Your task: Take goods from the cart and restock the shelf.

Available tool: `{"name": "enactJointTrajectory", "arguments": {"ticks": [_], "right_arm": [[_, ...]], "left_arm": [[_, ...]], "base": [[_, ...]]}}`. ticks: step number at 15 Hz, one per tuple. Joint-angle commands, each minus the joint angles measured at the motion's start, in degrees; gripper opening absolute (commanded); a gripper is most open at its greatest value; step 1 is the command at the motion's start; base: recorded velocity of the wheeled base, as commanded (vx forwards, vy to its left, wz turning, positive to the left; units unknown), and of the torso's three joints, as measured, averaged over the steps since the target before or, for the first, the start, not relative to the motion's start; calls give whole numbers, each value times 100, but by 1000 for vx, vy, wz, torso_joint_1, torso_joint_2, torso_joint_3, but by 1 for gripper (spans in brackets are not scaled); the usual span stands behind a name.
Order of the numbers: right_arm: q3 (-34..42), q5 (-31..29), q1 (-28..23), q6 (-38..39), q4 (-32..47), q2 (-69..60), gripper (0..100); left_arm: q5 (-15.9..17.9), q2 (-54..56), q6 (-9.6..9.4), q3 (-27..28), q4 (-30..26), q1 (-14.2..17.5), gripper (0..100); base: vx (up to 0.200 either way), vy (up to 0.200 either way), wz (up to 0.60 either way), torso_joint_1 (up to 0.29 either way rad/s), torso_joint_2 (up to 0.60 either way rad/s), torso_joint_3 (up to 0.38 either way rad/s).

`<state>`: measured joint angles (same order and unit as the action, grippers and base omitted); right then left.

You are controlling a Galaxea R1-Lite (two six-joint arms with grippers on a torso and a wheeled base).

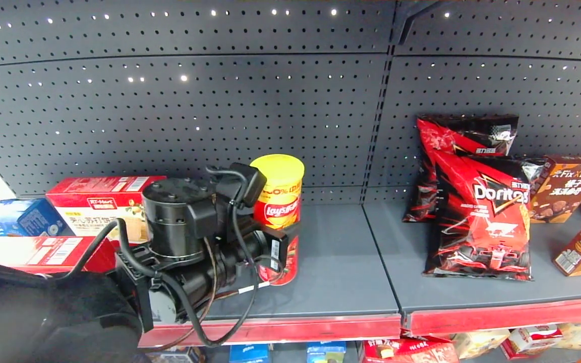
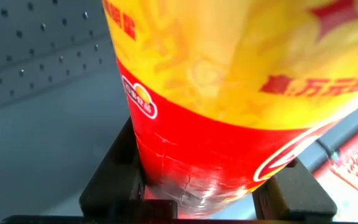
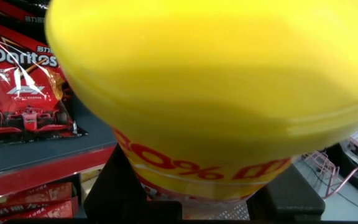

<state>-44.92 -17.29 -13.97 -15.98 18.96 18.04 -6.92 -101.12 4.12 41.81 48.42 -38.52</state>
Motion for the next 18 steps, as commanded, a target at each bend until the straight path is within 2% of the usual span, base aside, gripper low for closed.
{"name": "enactJointTrajectory", "arguments": {"ticks": [1, 3, 5, 7, 9, 11, 13, 14, 16, 17, 18], "right_arm": [[-8, 6, -9, -10, 12, 59, 0], [1, 6, -44, -19, 3, 217, 0], [-78, 6, -9, -10, 20, 516, 0], [-113, 120, 211, 25, -32, 929, 0], [-184, 234, 887, 130, -173, 1597, 0], [-201, 234, 1494, 271, -648, 2283, 0], [-219, 234, 1661, 280, -806, 2485, 0], [-403, 234, 2390, 412, -1316, 3267, 0], [-649, 226, 2997, 772, -1676, 3900, 0], [-649, 226, 2997, 772, -1676, 3900, 0], [-887, 234, 3383, 921, -1799, 4357, 0]], "left_arm": [[-2, 251, 1, -138, -17, -41, 0], [24, 251, 1, -226, -34, -68, 0], [16, 224, 10, -244, -43, -252, 0], [7, 189, 10, -218, -43, -331, 0], [-19, 180, 10, -261, -52, -358, 0], [-28, 198, 10, -305, -70, -358, 0], [-37, 198, 10, -305, -78, -358, 0], [-37, 172, 10, -270, -96, -375, 0], [-37, 31, 10, -200, -96, -375, 0], [-37, 31, 10, -200, -96, -375, 0], [-11, -136, 10, -121, -96, -375, 0]], "base": [[0, 0, 0, 0, 0, 0], [0, 0, 0, 0, 0, 0], [0, 0, 0, 0, 0, 0], [0, 0, 0, 0, 0, 0], [0, 0, 0, 0, 0, 0], [0, 0, 0, 0, 0, 0], [0, 0, 0, 0, 0, 0], [0, 0, 0, 0, 0, 0], [0, 0, 0, 0, 0, 0], [0, 0, 0, 0, 0, 0], [0, 0, 0, 0, 0, 0]]}}
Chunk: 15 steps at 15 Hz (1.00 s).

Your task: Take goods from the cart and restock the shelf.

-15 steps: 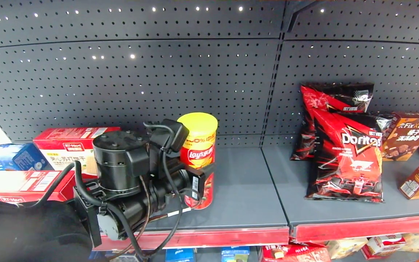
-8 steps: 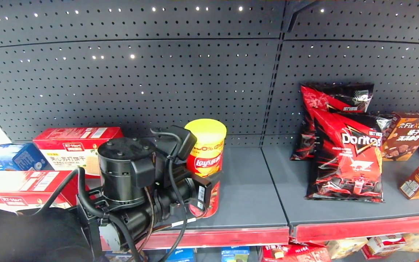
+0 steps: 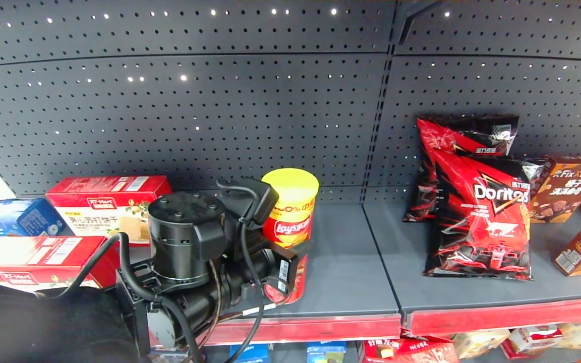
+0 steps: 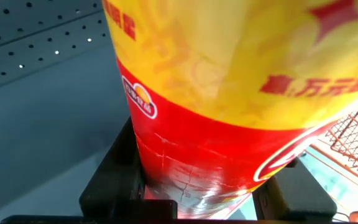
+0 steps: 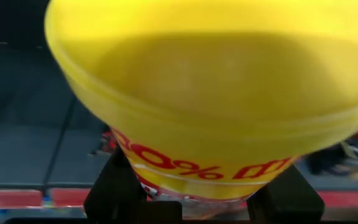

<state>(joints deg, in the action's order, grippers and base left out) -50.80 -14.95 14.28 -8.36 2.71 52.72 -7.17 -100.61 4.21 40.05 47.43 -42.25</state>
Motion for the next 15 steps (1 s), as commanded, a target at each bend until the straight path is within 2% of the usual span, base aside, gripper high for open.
{"name": "enactJointTrajectory", "arguments": {"ticks": [1, 4, 15], "right_arm": [[-369, -8, 796, 195, -183, 1082, 0], [-290, -8, 972, 265, -174, 1082, 0], [-106, -26, 954, 353, -174, 880, 0]], "left_arm": [[14, -354, -7, 161, 3, -11, 0], [14, -627, 1, 469, 3, -11, 0], [-21, -732, 10, 390, 3, -20, 0]], "base": [[0, 0, 0, 0, 0, 0], [0, 0, 0, 0, 0, 0], [0, 0, 0, 0, 0, 0]]}}
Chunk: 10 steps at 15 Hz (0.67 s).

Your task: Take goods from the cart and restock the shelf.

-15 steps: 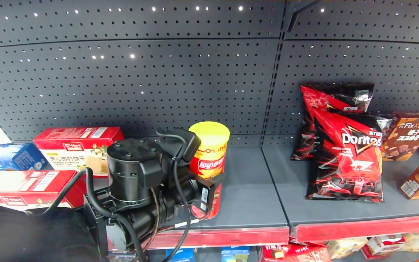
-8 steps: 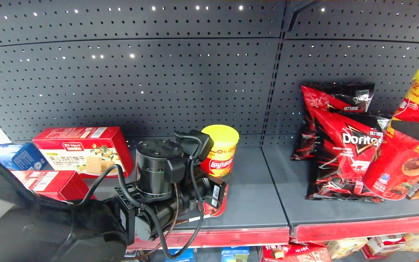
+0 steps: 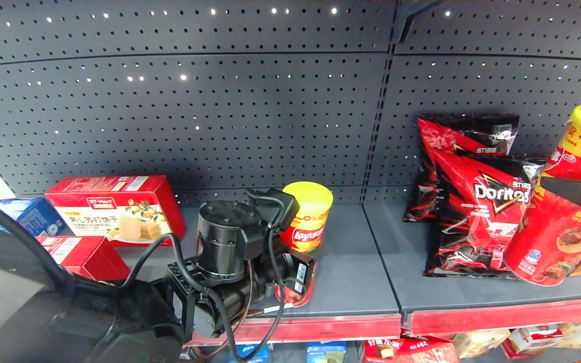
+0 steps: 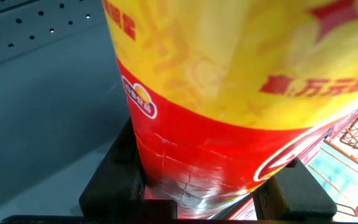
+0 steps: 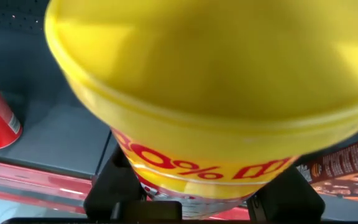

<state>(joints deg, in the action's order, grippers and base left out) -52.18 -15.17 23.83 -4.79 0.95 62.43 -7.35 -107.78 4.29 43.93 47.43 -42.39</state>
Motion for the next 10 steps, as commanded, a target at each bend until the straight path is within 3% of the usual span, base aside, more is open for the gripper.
{"name": "enactJointTrajectory", "arguments": {"ticks": [1, 10], "right_arm": [[50, 5, -1, -4, 2, -90, 0], [181, -30, 7, -31, 2, -170, 0]], "left_arm": [[-3, -15, 2, 1, 3, -6, 0], [-47, -6, 2, 54, 20, 29, 0]], "base": [[0, 0, 0, 0, 0, 0], [0, 0, 0, 0, 0, 0]]}}
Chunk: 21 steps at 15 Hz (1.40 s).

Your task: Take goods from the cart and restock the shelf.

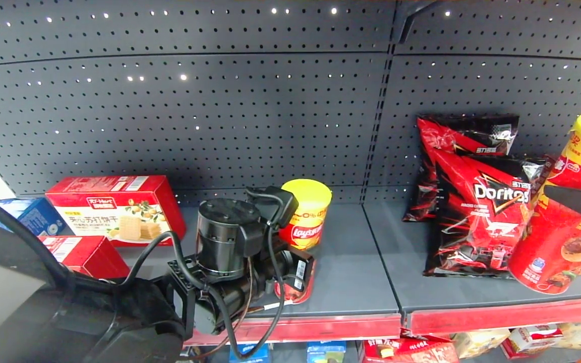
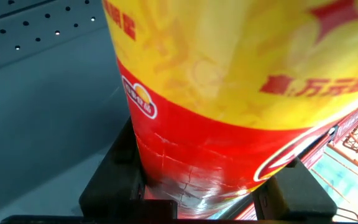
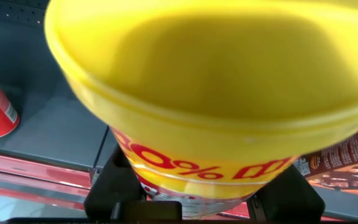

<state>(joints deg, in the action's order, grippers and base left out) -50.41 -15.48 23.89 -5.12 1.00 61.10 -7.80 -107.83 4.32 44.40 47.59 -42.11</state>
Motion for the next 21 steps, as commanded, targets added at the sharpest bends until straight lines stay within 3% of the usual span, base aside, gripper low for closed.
{"name": "enactJointTrajectory", "arguments": {"ticks": [1, 4, 21], "right_arm": [[5, 1, 1, -7, 6, -45, 0], [5, 1, 1, -7, 6, -45, 0], [-13, 1, 1, -15, -3, -10, 0]], "left_arm": [[-2, -2, 8, 16, 4, 9, 0], [-2, 7, 131, 7, 13, 18, 0], [7, -2, 166, -10, 66, 89, 0]], "base": [[0, 0, 0, 0, 0, 0], [0, 0, 0, 0, 0, 0], [0, 0, 0, 0, 0, 0]]}}
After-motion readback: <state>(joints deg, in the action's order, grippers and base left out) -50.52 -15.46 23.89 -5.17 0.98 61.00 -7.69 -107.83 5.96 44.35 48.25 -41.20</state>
